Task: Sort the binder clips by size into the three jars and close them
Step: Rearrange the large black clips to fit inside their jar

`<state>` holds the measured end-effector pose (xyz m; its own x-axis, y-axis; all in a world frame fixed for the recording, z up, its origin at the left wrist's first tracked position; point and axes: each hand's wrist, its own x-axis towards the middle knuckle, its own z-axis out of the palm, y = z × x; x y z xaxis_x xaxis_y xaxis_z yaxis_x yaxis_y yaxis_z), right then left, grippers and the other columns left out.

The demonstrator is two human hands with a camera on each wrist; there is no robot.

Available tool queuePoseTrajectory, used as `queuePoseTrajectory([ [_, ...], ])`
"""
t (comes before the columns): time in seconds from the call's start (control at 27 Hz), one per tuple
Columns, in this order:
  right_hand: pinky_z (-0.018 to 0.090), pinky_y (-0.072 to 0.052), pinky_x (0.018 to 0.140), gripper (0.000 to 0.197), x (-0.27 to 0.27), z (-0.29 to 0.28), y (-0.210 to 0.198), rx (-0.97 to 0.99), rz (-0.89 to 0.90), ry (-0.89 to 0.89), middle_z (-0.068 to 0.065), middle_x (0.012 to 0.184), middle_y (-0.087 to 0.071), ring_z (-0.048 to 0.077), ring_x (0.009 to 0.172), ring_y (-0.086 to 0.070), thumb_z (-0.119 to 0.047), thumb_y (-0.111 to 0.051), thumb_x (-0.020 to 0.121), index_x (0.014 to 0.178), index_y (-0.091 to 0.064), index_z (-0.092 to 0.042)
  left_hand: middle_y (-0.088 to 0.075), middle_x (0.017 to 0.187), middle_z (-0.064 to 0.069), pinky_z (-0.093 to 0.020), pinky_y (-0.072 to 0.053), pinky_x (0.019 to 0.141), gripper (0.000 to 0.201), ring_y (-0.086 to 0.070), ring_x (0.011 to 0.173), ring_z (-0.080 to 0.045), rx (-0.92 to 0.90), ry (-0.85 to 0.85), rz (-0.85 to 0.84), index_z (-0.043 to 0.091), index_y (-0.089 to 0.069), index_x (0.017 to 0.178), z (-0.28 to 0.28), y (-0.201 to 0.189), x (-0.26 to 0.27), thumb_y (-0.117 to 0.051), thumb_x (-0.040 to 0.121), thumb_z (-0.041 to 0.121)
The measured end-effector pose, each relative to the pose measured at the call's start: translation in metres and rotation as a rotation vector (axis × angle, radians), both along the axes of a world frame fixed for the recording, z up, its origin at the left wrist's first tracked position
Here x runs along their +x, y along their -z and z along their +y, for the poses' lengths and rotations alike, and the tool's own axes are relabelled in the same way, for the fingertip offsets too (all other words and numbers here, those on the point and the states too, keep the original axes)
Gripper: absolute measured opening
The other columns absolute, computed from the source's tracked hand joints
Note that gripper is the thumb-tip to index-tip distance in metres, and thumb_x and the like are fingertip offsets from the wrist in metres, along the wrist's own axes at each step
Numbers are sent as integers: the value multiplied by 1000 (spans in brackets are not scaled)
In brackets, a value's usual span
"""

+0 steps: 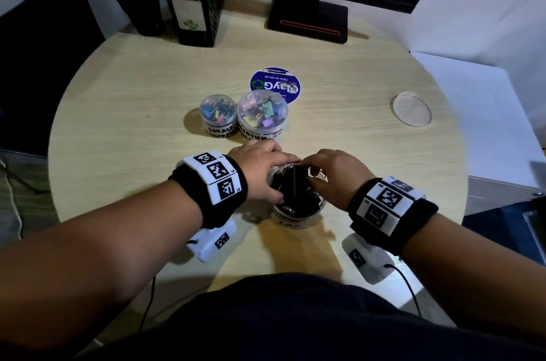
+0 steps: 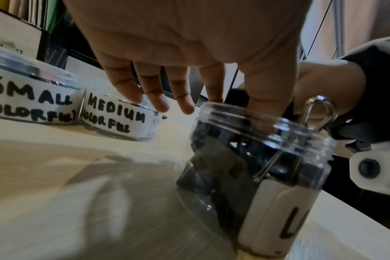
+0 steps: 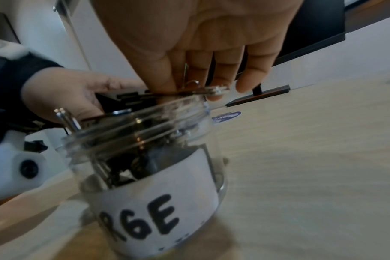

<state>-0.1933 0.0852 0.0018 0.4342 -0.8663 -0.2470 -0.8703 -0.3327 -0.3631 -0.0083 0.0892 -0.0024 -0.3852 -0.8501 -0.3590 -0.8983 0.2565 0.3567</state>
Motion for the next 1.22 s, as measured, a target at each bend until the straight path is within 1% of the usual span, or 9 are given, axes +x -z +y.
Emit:
queuePoseTrajectory([
  [0.19, 29, -46, 79, 30, -10, 1, -6, -27, -282, 201, 5, 93, -71, 21, 87, -64, -13, -65, 84, 113, -67, -18, -33, 134, 15, -36, -33, 102, 71, -29, 120, -16, -52, 15, 58, 44, -45, 131, 4, 1, 3, -74, 67, 50],
  [0.3, 18, -42, 67, 31, -12, 0, -5, 50, -378, 309, -5, 74, -64, -3, 64, -58, -15, -66, 85, 116, -65, -17, -30, 135, 17, -31, -30, 102, 69, -26, 122, -16, -58, 24, 15, 45, -46, 129, 3, 0, 2, -73, 66, 52],
  [0.37, 18, -39, 63, 30, -12, 1, -6, 70, -373, 309, -5, 72, -61, 3, 63, -55, -15, -64, 86, 116, -64, -17, -30, 135, 17, -31, -28, 102, 69, -26, 123, -16, -75, 41, -18, 44, -47, 129, 2, -2, 1, -72, 66, 54],
  [0.52, 28, -46, 78, 28, -8, 7, -6, 51, -420, 314, 5, 90, -70, 20, 84, -62, -11, -59, 88, 116, -61, -15, -35, 133, 13, -33, -29, 99, 68, -29, 121, -18, -97, 76, -102, 32, -48, 127, 1, -8, -5, -70, 67, 54],
  [0.7, 24, -46, 64, 27, -8, 4, 0, 93, -574, 411, -3, 69, -64, 6, 58, -57, -2, -54, 87, 107, -60, -20, -56, 113, 8, -31, -42, 91, 35, -48, 107, -19, -89, 78, -13, 25, -62, 107, 1, -18, -6, -63, 77, 44],
  [0.85, 11, -40, 52, 25, -11, -1, 1, 100, -570, 442, -7, 64, -60, -4, 44, -53, -1, -54, 87, 105, -61, -18, -61, 98, 8, -29, -46, 84, 16, -55, 97, -16, -59, 73, 20, 27, -65, 92, 1, -23, -7, -62, 80, 38],
  [1.0, 4, -37, 56, 23, -15, -2, -4, -67, -514, 452, -2, 88, -59, 1, 61, -55, -9, -63, 84, 105, -65, -18, -61, 105, 6, -31, -45, 89, 25, -55, 102, -18, -56, 44, 54, 27, -63, 104, 1, -19, -6, -62, 83, 39],
  [1.11, 16, -34, 54, 23, -23, -5, -7, -141, -441, 534, 2, 87, -58, 13, 62, -50, -16, -63, 85, 108, -66, -14, -57, 118, 11, -24, -38, 93, 33, -49, 112, -14, -54, 84, 85, 34, -62, 115, 4, -14, -7, -62, 83, 38],
  [1.22, 23, -32, 55, 24, -35, -8, -1, -74, -268, 649, 4, 75, -58, 19, 62, -55, -21, -59, 88, 109, -66, -12, -53, 121, 15, -30, -39, 96, 30, -45, 114, -15, -65, 108, 65, 40, -64, 113, 5, -7, -7, -61, 83, 39],
])
